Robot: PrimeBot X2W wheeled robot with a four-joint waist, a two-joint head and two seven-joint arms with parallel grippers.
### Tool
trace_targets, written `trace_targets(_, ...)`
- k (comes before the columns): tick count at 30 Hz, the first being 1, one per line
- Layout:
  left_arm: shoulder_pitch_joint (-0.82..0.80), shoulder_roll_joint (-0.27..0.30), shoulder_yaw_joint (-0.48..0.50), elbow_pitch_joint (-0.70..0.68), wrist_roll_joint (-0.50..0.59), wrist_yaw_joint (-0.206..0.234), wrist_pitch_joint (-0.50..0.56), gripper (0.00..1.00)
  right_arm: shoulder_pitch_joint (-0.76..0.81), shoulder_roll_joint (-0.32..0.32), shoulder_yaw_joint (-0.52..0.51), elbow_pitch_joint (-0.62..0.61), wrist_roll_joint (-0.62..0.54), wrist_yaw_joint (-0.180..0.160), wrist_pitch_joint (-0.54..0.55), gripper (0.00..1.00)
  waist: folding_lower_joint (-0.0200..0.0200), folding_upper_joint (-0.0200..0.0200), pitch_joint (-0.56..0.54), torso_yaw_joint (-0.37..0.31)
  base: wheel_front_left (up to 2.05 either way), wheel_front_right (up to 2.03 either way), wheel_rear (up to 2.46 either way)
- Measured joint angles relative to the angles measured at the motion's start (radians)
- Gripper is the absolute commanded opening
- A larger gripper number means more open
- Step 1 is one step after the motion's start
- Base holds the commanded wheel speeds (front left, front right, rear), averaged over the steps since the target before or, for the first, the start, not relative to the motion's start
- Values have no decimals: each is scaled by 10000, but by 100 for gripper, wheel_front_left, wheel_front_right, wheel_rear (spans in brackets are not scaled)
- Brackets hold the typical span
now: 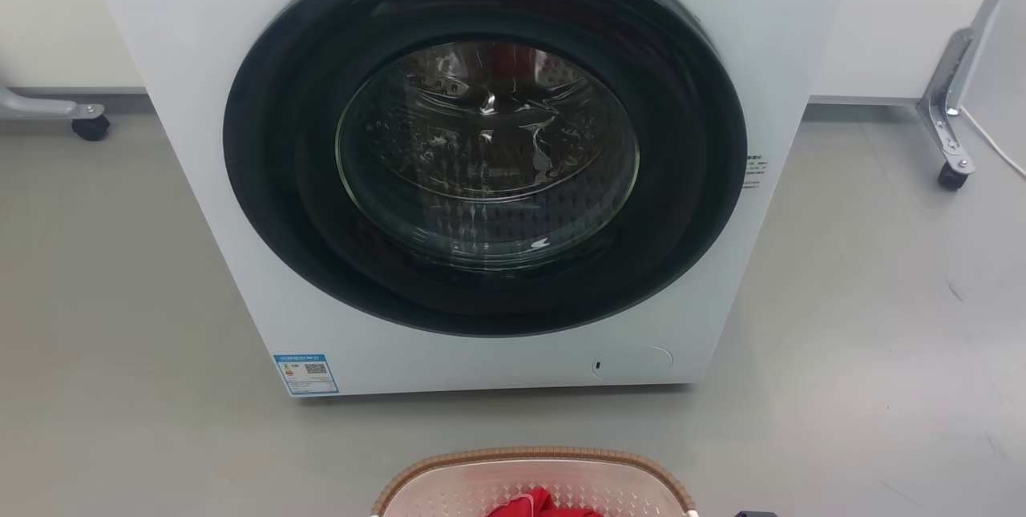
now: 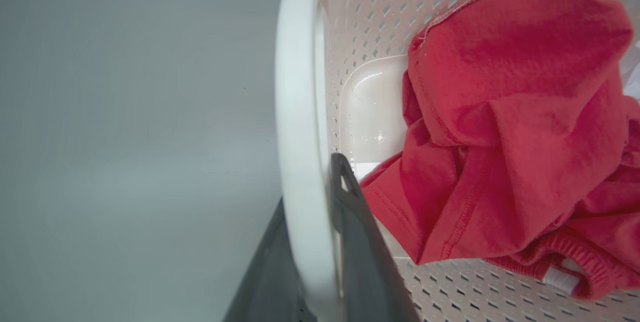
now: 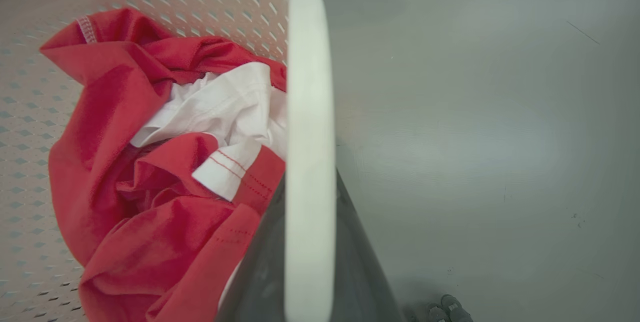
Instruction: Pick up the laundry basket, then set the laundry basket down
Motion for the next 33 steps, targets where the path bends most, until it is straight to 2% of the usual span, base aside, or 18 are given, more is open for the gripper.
trace_targets(19, 31, 63, -274, -205, -180, 107, -44, 0, -142, -21, 474, 77, 257, 0, -27, 0, 0, 0, 119, -17, 0, 0, 0)
trace_targets(26, 13, 81, -288, -326, -194, 209, -136, 0, -268, -38, 552, 86, 270, 0, -173, 0, 0, 0, 374, -48, 0, 0, 0)
trace_targets(33, -563, 128, -272, -502, -236, 376, -307, 0, -1053, -77, 583, 119, 253, 0, -270, 0, 0, 0, 918, -74, 0, 0, 0)
